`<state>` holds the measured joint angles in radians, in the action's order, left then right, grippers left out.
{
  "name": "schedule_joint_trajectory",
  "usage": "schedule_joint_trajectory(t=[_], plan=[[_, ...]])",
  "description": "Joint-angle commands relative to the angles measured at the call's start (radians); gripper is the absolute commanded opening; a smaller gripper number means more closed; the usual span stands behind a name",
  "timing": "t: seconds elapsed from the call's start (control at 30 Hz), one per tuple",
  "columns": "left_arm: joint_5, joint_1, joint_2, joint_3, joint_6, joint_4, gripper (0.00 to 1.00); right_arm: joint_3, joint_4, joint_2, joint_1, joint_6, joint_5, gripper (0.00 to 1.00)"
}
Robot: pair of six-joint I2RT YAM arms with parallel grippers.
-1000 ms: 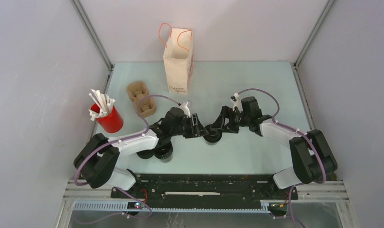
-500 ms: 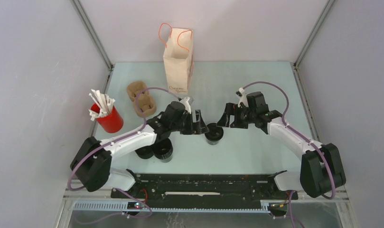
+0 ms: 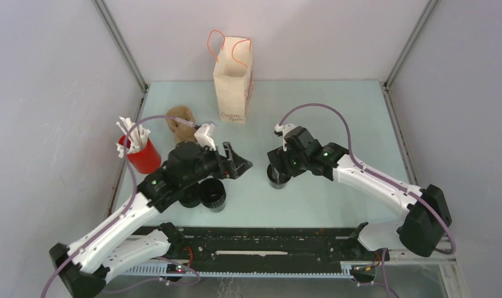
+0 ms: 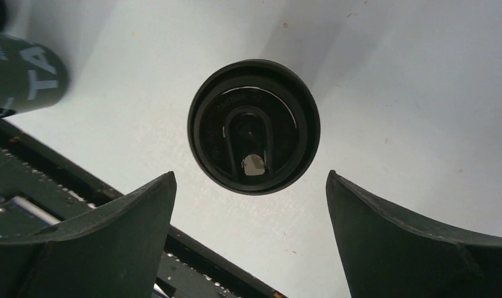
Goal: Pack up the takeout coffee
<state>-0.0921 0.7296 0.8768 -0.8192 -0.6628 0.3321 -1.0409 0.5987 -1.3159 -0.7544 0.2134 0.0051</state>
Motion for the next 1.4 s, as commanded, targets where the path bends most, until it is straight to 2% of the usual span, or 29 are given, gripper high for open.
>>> schedule_joint_trajectory(t=[0.0,0.3,0.63,0.8,1.37], plan=[[0.061,-0.006,-0.144,0.028,0.005,0.128,0.89,-0.082,0.084,-0.073,-0.044,-0.028,0.166,0.97],[0.081,-0.006,-0.286,0.016,0.020,0.249,0.91,-0.149,0.086,-0.176,-0.084,0.004,0.194,0.94],[0.062,-0.006,-0.320,0.033,0.025,0.261,0.92,-0.209,0.123,-0.177,-0.127,0.050,0.248,0.93],[0.069,-0.006,-0.327,0.044,0.032,0.270,0.92,-0.214,0.119,-0.156,-0.135,0.073,0.226,0.94],[0.078,-0.006,-0.370,0.021,0.047,0.321,0.92,-0.214,0.110,-0.236,-0.132,0.080,0.238,0.93]])
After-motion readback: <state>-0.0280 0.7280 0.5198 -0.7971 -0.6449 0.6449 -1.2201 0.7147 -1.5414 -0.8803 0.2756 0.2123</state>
